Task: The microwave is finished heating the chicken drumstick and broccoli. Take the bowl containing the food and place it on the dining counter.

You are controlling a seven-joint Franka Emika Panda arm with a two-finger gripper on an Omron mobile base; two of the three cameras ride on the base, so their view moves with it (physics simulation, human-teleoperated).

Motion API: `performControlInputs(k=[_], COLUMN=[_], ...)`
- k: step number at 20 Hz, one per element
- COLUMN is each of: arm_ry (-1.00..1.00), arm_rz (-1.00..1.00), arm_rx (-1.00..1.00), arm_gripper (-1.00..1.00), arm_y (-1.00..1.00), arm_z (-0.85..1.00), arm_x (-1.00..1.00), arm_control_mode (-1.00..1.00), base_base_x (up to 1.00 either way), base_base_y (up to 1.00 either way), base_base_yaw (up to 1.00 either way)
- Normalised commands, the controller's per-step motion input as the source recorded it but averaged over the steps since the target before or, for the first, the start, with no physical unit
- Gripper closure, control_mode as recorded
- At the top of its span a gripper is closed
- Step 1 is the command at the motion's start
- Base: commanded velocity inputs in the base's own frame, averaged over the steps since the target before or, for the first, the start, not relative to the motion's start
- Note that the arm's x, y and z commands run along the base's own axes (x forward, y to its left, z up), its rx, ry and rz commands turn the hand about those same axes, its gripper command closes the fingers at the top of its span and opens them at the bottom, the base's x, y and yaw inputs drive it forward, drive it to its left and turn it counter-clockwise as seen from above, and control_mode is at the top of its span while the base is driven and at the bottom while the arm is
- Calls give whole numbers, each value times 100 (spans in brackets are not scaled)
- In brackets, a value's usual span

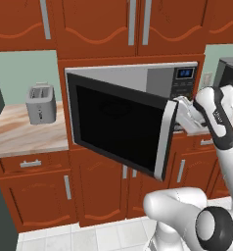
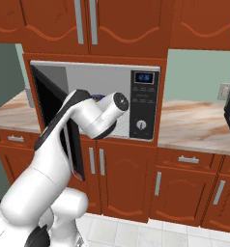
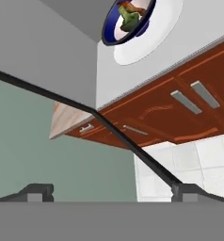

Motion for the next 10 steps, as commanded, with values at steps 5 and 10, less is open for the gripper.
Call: performControlInputs(k=[5,10], arm_ry=[0,0], arm_rz=[5,4], arm_rx=[7,13], arm_gripper=[-100,-100], arm_y=[61,96], arm_z=[0,0], arm_x=[-27,-57], arm_control_mode=[-100,-100], base_base_x=[0,0], base_base_y=[0,0], base_base_yaw=[0,0])
